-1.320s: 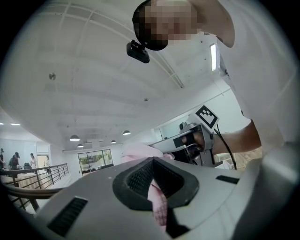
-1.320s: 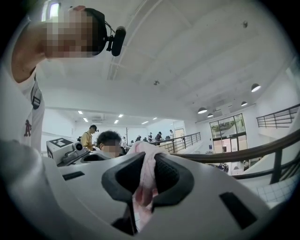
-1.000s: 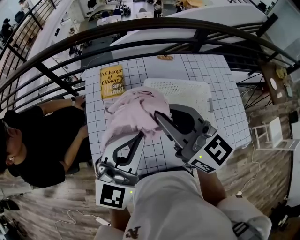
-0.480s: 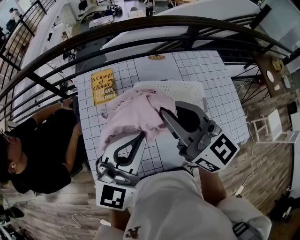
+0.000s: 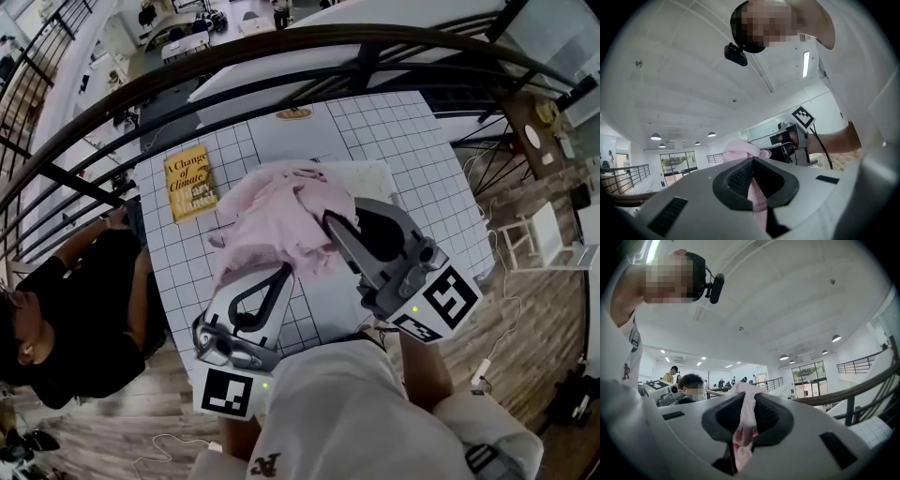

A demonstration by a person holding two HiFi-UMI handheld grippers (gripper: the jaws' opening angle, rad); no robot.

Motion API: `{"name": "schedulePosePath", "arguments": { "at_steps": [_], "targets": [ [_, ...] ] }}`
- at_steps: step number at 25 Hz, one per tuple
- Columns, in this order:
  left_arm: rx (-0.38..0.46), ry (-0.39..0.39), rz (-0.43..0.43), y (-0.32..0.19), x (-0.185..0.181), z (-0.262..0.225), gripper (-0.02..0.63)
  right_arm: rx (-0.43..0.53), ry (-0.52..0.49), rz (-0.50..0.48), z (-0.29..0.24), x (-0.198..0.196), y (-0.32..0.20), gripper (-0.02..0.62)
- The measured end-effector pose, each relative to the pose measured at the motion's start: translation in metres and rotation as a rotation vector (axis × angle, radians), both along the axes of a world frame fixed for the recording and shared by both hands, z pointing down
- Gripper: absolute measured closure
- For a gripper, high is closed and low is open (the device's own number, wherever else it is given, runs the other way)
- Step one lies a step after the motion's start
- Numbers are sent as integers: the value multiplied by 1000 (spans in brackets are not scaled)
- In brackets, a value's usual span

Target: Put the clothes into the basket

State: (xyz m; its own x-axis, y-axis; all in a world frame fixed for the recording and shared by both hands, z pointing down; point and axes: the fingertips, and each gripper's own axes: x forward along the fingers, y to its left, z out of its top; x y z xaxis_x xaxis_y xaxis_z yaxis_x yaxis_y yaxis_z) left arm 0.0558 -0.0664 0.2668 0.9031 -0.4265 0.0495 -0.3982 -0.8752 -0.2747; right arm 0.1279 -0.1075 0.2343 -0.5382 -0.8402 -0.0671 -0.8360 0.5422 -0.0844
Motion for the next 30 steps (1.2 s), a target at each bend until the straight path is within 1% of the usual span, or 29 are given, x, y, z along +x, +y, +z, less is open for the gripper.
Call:
{"name": "schedulePosePath", "arguments": {
  "at_steps": [13,21,30],
  "targets": [
    [-66,-60,48,-8,35,34,603,-102,-9,69,46,44,-6,538],
    [-111,-94,67,-14,57,63,603,-192,28,95,89,64,-9,538],
    [-153,-133,87,-22,77,90,603,-295,38,112,134,80,-13,538]
  ]
}}
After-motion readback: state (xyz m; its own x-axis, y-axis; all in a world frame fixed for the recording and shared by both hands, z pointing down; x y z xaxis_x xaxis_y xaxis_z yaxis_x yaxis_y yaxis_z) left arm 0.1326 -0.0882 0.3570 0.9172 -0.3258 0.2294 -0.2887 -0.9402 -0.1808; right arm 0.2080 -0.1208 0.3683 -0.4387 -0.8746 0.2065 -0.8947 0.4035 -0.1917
